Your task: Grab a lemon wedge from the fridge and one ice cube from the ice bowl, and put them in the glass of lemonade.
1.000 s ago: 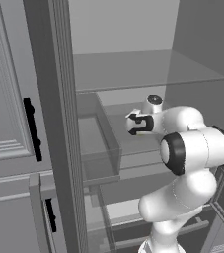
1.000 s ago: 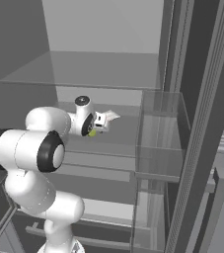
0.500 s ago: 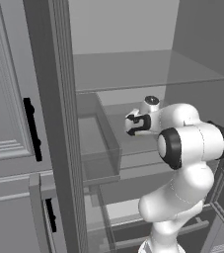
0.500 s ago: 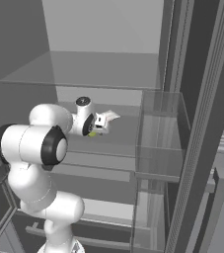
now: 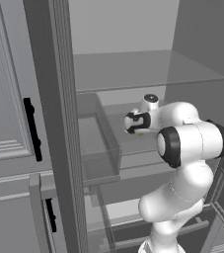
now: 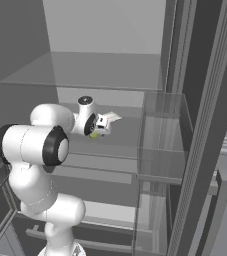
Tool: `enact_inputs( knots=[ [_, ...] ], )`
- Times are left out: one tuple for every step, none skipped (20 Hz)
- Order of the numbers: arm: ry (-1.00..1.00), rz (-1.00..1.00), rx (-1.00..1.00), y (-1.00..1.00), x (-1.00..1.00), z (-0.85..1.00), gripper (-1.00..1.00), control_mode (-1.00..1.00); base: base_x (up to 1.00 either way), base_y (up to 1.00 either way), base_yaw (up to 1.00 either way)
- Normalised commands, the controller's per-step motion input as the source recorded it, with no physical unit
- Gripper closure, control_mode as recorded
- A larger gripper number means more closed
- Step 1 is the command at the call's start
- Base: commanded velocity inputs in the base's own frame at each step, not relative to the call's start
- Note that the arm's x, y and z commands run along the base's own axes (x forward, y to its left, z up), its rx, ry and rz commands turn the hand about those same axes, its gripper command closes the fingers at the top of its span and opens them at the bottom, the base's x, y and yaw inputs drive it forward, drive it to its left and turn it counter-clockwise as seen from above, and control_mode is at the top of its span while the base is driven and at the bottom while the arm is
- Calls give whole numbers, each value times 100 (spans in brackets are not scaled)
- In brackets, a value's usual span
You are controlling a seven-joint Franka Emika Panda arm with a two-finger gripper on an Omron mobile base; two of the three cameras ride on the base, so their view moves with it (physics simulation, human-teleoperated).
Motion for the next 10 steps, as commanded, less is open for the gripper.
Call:
enact_inputs(
  knots=[
    [3,0,0,0,-2,0,-100,-100,0,0,0],
    [1,0,0,0,-12,0,-100,-100,0,0,0],
    [0,0,0,-2,-17,0,-100,-100,0,0,0],
    [0,0,0,0,-19,0,-100,-100,0,0,0],
    [0,0,0,-5,-31,0,-100,-100,0,0,0],
    [-2,-1,0,-1,-28,0,-100,-100,0,0,0],
    [-1,-1,0,0,-21,0,-100,-100,0,0,0],
    [-1,-3,0,0,-2,0,-100,-100,0,0,0],
    [0,-5,0,0,0,0,-100,-100,0,0,0],
    [0,-8,0,0,9,0,-100,-100,0,0,0]
  ],
)
